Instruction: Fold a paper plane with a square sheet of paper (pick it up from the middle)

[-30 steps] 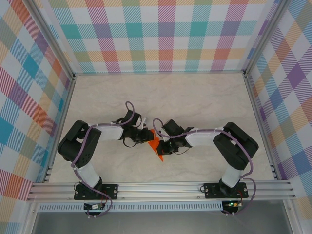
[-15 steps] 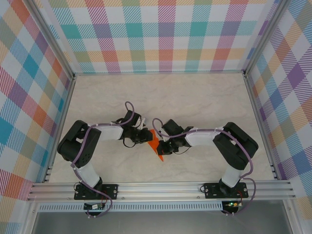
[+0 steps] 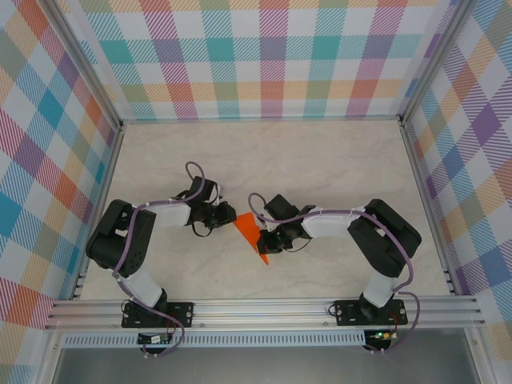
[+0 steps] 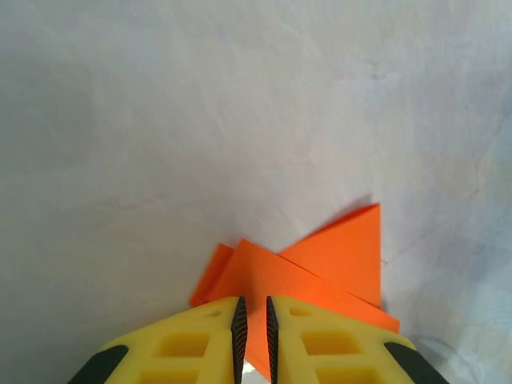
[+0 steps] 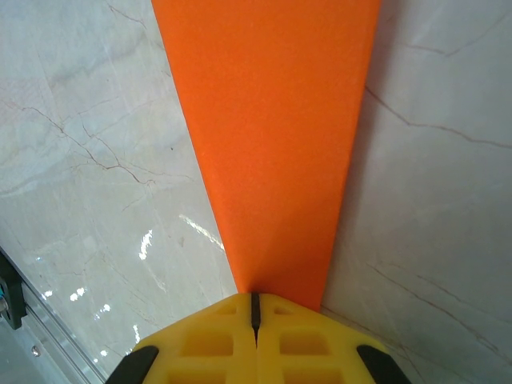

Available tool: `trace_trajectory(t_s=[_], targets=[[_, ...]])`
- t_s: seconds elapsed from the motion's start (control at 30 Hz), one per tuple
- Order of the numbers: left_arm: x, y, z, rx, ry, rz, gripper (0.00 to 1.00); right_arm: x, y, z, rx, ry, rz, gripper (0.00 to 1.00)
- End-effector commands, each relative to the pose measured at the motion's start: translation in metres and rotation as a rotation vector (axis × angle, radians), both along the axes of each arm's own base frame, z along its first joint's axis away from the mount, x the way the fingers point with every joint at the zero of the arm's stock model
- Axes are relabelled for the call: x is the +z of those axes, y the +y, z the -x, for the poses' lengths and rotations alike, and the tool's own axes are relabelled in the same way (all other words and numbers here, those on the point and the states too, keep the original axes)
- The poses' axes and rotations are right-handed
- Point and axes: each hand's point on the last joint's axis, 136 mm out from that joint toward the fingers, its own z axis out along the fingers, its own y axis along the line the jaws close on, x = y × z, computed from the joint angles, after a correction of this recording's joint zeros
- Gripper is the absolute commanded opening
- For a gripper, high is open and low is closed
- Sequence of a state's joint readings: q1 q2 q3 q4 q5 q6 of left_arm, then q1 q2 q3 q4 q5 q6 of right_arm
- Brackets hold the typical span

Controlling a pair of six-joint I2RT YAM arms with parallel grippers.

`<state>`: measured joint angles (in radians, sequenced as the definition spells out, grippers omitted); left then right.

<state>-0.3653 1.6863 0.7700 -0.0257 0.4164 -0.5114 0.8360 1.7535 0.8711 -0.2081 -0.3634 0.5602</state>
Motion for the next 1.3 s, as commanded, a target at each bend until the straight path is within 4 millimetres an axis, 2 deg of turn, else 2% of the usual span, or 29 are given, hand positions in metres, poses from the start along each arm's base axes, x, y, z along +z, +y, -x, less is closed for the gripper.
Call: trace_trajectory(t_s=[0.0,0.13,0.23,0.33,0.43,0.67,0.83,1.03,1.27], targets=[[0.000,0.035,-0.023,0.122,-0.020,-0.092,0.18,-0.046,-0.052,0.035,0.003,0.127,0.252,0.00],[0.022,0.037,-0.037,0.134,-0.057,-0.067,0.18,-0.043,-0.048,0.033,0.002,0.123,0.238,0.00],[0.050,0.032,-0.038,0.137,-0.109,-0.016,0.18,-0.040,-0.045,0.031,0.001,0.119,0.225,0.00],[0.071,0.025,-0.024,0.138,-0.134,0.057,0.18,-0.036,-0.042,0.029,0.002,0.115,0.209,0.00],[0.077,0.004,-0.002,0.091,-0.118,0.142,0.19,-0.035,-0.040,0.028,-0.002,0.114,0.205,0.00],[0.066,-0.050,0.044,-0.044,-0.014,0.243,0.13,-0.033,-0.041,0.027,-0.014,0.110,0.207,0.00],[0.044,-0.080,0.072,-0.114,0.047,0.216,0.07,-0.035,-0.042,0.027,-0.023,0.116,0.214,0.00],[0.012,-0.087,0.087,-0.109,0.112,0.160,0.02,-0.036,-0.042,0.027,-0.026,0.117,0.217,0.00],[-0.009,-0.086,0.084,-0.091,0.127,0.126,0.02,-0.038,-0.044,0.029,-0.024,0.121,0.228,0.00]])
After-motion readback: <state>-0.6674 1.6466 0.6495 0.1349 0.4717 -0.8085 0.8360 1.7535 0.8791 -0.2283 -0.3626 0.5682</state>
